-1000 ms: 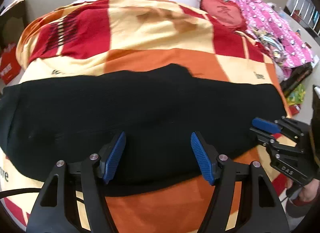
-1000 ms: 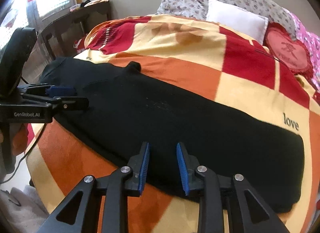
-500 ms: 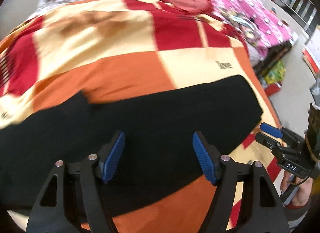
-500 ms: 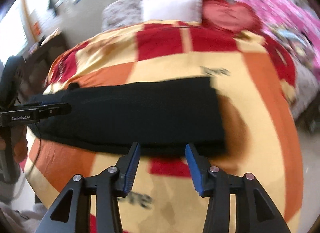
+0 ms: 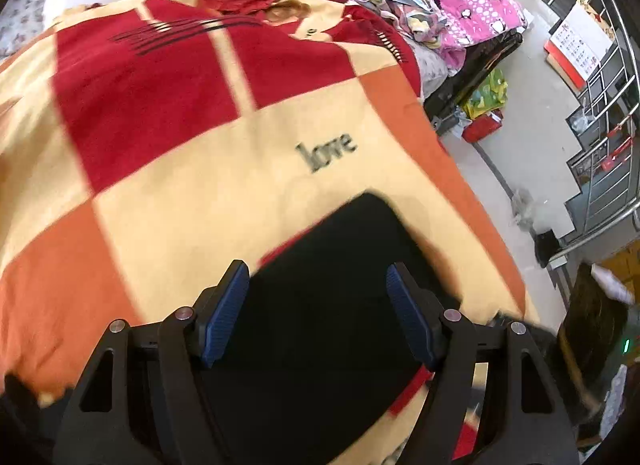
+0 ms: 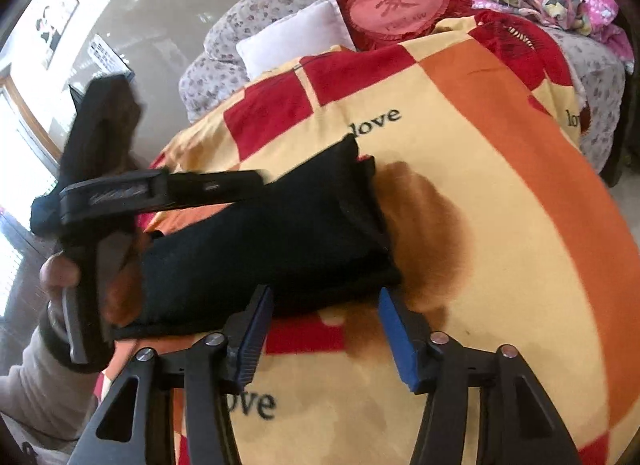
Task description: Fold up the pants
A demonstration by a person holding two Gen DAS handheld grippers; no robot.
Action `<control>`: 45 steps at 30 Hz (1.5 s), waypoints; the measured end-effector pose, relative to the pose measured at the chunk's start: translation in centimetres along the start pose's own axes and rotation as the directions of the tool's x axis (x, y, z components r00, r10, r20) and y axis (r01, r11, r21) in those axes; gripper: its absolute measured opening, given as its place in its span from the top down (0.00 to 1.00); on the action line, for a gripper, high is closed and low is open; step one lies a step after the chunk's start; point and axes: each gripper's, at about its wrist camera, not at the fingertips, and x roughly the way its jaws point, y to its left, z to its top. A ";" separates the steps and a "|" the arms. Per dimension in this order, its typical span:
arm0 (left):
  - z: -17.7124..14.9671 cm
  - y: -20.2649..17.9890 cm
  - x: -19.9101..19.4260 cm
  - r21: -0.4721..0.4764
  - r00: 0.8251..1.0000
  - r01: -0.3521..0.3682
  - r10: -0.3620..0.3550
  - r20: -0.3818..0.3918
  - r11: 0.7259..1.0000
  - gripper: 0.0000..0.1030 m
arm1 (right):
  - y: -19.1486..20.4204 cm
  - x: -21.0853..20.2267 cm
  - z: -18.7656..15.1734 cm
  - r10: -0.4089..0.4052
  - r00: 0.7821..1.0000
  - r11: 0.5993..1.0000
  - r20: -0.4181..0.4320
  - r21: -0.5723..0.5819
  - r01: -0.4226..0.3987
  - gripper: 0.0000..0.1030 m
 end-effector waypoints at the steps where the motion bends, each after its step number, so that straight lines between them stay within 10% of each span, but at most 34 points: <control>1: 0.8 -0.4 0.7 0.007 1.000 0.023 -0.023 -0.017 1.000 0.31 | 0.1 0.1 0.0 0.007 1.000 1.000 0.001 0.002 -0.007 0.46; 15: 1.2 -5.0 5.3 0.201 0.995 -0.031 0.048 -0.083 0.979 0.28 | -0.1 1.2 0.3 0.107 0.992 0.991 0.069 0.067 -0.112 0.37; 17: 1.0 -5.3 5.1 0.227 0.996 -0.026 0.045 -0.077 0.974 0.48 | -0.2 1.4 0.4 0.112 0.991 0.990 0.074 0.083 -0.118 0.37; 22: 1.0 -4.9 5.0 0.226 0.999 -0.005 0.016 -0.050 0.974 0.76 | -1.0 2.6 1.1 0.093 0.994 0.986 0.060 0.133 -0.100 0.80; 34: -0.4 1.5 -9.6 0.067 0.980 0.082 -0.093 0.175 0.994 0.81 | 7.3 -1.0 4.4 0.203 0.970 0.976 0.131 -0.111 -0.189 0.83; 45: -12.4 15.2 -17.0 -0.307 0.969 -0.086 0.151 0.195 0.948 0.71 | 21.4 8.4 0.3 0.360 0.915 0.848 -0.184 -0.345 -0.403 0.84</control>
